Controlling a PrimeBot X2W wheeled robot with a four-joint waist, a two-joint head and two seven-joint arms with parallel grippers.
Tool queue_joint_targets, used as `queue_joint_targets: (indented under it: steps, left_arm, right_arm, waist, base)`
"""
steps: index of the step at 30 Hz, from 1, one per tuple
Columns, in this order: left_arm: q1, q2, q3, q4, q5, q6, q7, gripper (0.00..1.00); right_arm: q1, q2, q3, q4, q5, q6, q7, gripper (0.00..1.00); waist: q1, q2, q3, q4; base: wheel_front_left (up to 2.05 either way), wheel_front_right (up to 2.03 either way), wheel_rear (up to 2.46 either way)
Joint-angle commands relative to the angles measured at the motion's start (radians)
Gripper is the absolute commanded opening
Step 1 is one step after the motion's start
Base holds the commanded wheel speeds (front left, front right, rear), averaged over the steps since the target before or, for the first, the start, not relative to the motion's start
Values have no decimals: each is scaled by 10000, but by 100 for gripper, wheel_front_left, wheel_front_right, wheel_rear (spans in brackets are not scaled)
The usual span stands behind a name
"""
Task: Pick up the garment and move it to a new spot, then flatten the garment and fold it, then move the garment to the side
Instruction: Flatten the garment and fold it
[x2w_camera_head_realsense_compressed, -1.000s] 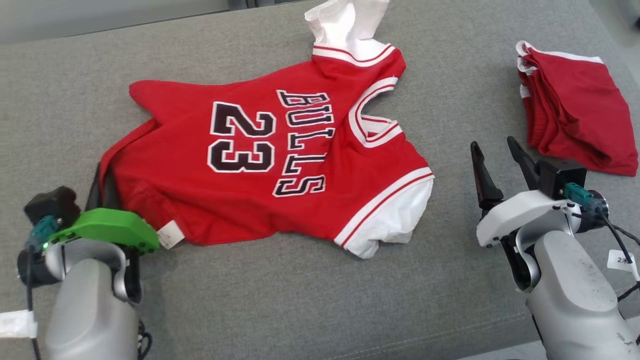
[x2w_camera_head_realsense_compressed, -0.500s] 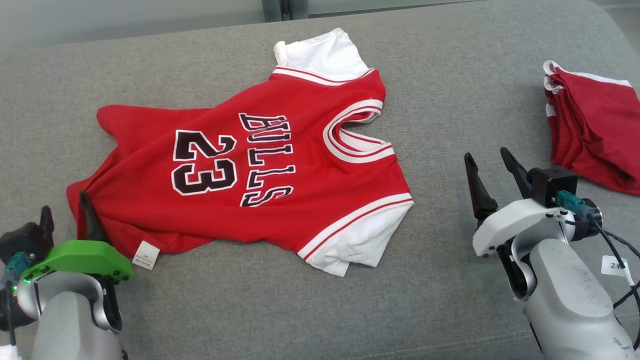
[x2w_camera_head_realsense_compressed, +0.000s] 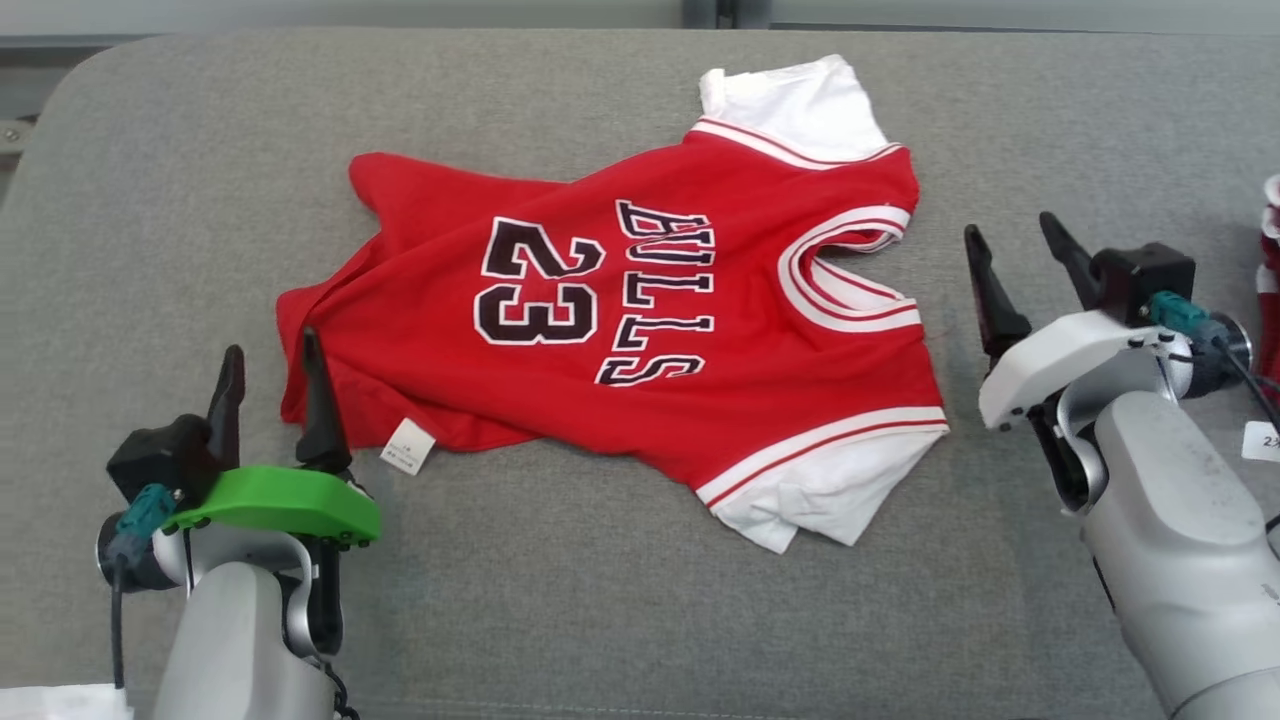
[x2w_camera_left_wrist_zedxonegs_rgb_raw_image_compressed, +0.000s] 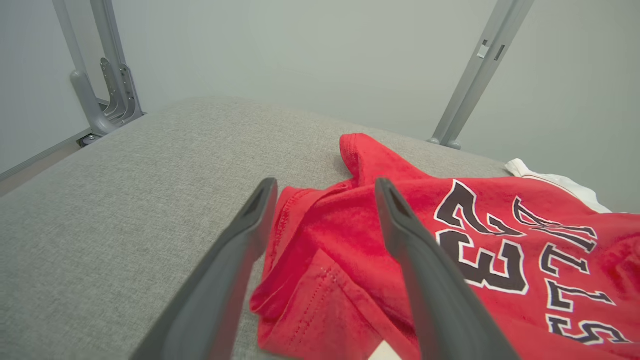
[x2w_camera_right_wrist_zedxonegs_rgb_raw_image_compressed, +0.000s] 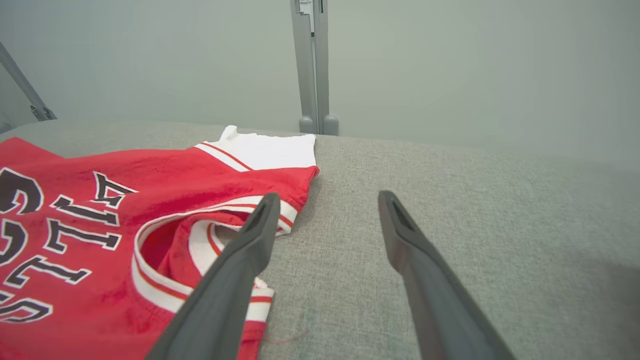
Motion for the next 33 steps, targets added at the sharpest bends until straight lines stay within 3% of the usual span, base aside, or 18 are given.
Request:
queue_joint_targets:
  steps: [1, 7, 17, 18, 20, 26, 33]
  left_arm:
    - [185, 58, -368, -249, -108, 135, -1, 100]
    - [356, 41, -1242, -847, -457, 414, -1, 100]
    - [462, 37, -2157, -1350, -796, 707, -1, 100]
    - [456, 36, -2223, -1379, -863, 717, -1, 100]
    - [456, 38, -2312, -1457, -943, 756, -1, 100]
    - [200, 42, -2956, -1714, -1036, 769, -1, 100]
    - [191, 39, -3816, -1746, -1264, 759, -1, 100]
  right_arm:
    - [-347, -195, -82, 238, -23, -16, -27, 100]
    - [-1218, -562, -162, 1230, -138, -16, -27, 100]
    - [-2374, -951, -167, 3021, -5, -17, -8, 100]
    - [-2450, -929, -111, 3160, 103, -16, -4, 80]
    - [-2641, -1017, 99, 3307, 101, -16, -10, 0]
    - [-3827, -2570, -244, 2793, -495, -18, -29, 0]
    - [-5360, -3536, -1226, 3394, -2355, -18, -24, 0]
  waist:
    - [0, 0, 589, 1064]
    - [0, 0, 1073, 1854]
    - [0, 0, 1699, 2418]
    - [0, 0, 1761, 2462]
    - [0, 0, 1846, 2541]
    - [0, 0, 2189, 3009]
    - [0, 0, 2413, 3460]
  base:
    - [0, 0, 0]
    - [0, 0, 0]
    - [0, 0, 0]
    - [0, 0, 0]
    - [0, 0, 0]
    - [0, 0, 0]
    - [0, 0, 0]
